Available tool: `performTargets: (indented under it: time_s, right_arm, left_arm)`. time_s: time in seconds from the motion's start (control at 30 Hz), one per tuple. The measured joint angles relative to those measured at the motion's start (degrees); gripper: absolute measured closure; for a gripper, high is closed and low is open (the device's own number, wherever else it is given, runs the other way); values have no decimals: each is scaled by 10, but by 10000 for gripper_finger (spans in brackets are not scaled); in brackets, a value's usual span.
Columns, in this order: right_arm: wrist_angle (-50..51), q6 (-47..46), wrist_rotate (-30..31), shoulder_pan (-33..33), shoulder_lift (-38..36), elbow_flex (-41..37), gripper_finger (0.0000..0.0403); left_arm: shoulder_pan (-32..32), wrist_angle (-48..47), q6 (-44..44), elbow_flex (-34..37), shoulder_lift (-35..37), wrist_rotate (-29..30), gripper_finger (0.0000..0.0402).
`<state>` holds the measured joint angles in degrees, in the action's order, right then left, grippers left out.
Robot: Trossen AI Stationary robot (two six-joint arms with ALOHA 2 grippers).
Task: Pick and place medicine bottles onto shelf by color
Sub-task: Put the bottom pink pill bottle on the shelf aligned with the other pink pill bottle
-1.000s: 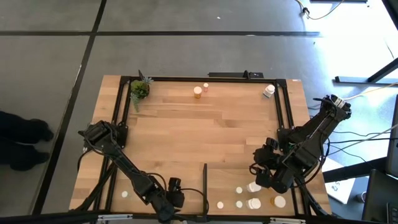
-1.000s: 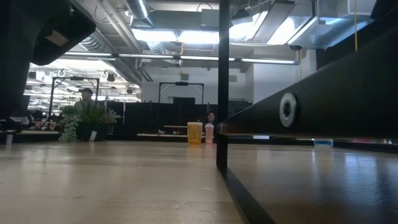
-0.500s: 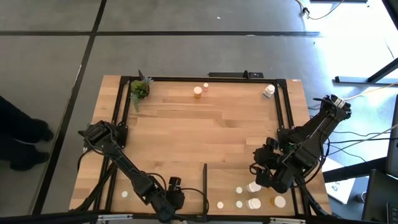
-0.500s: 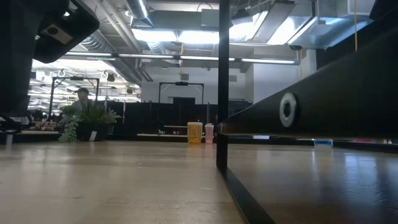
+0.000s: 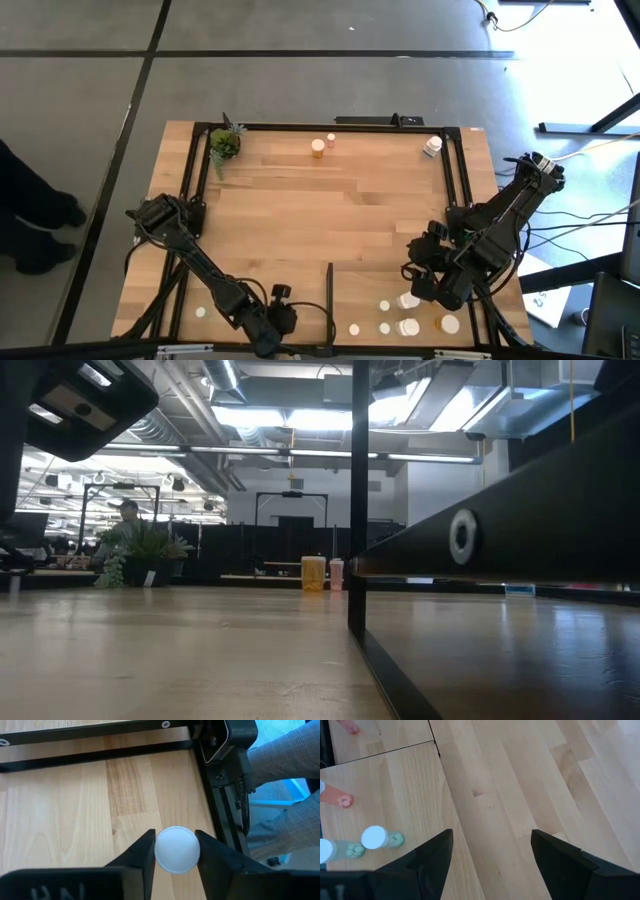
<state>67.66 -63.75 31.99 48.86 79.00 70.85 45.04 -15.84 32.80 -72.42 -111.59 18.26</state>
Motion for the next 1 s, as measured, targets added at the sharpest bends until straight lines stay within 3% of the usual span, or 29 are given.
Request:
performTargets:
  time_s: [0.5,1.0]
  right_arm:
    - [0,0,0,0,0,0,132]
    - [0,0,-1,0,0,0,132]
  left_arm:
    - [0,-1,32,0,4,-9,297]
    - [-2,-53,71,-1,87,6,298]
